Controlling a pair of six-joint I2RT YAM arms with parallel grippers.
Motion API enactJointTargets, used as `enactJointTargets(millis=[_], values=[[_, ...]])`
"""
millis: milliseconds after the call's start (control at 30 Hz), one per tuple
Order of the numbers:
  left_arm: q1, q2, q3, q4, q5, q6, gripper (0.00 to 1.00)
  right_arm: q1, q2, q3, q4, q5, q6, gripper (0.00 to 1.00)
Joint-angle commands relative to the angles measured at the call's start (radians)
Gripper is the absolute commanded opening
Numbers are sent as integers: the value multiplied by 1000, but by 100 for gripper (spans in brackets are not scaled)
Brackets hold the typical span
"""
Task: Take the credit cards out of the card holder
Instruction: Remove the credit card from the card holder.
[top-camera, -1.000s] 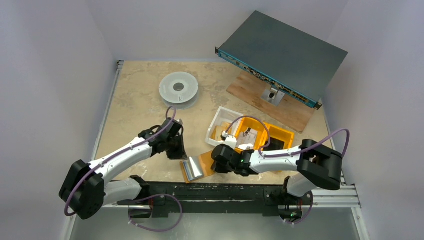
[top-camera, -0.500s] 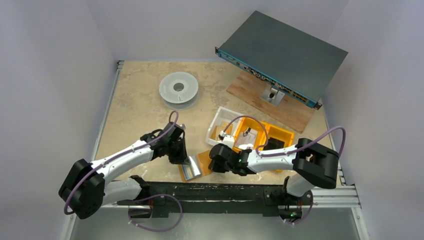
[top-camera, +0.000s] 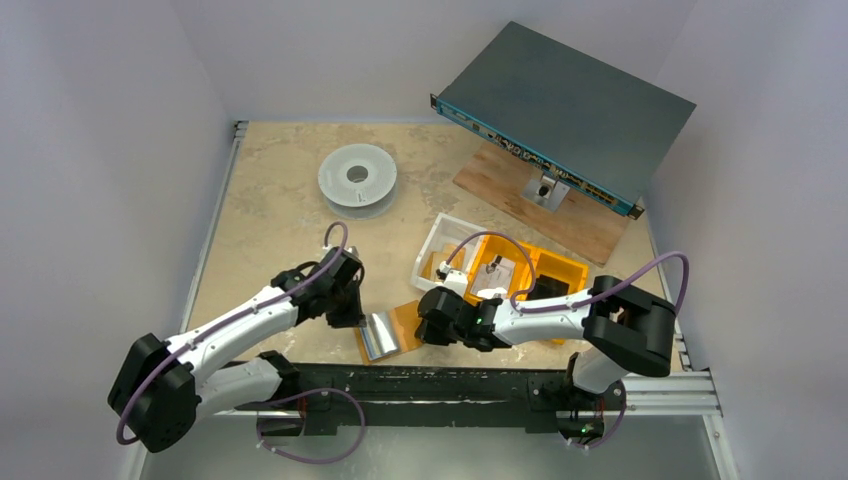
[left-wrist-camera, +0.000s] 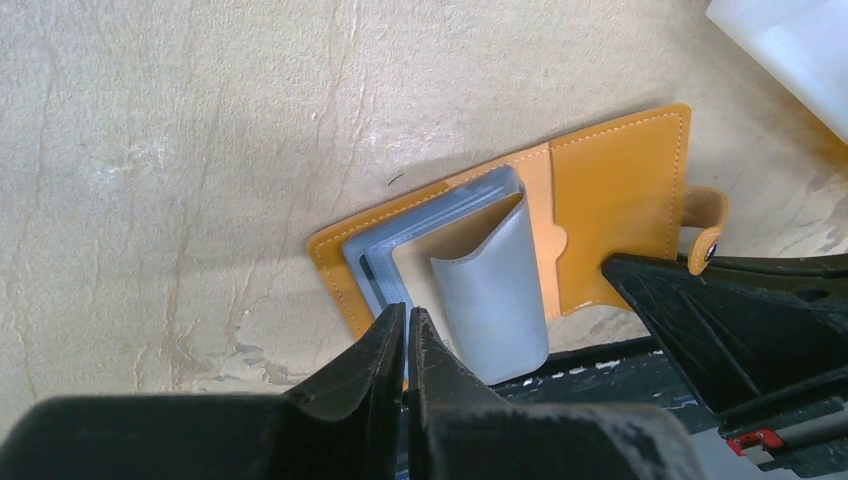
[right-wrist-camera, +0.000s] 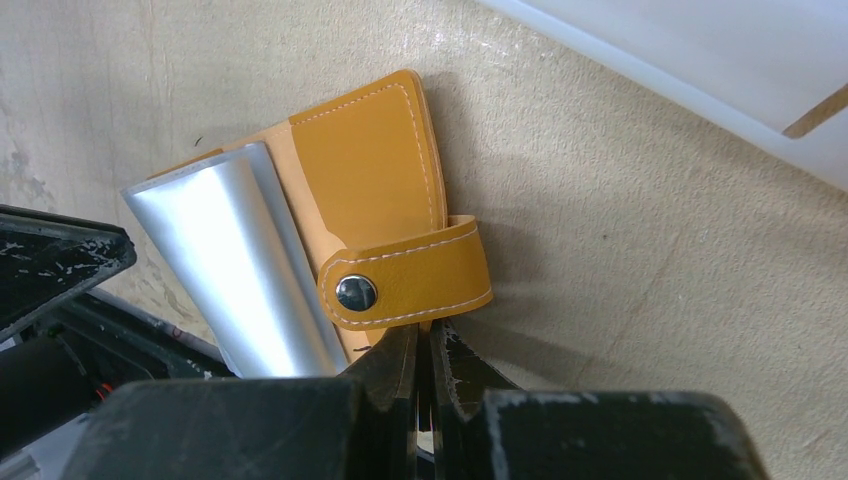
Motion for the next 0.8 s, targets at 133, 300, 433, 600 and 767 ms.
enactJointTargets(millis=[133, 300, 433, 600, 767], values=[[-3, 59, 19, 68, 24, 1, 0, 6, 40, -37, -74, -2, -4, 0], [-10, 105, 35, 107, 62, 7, 0, 6, 47, -32, -62, -10, -11, 0], [-19, 117, 60, 123, 84, 9, 0, 6, 48, -28, -58, -9, -20, 0], [-40, 130, 78, 169, 127, 2, 0, 14, 53, -13, -49, -15, -29, 0], [-59, 203, 81, 248, 206, -18, 0, 19, 23, -10, -17, -29, -38, 0]])
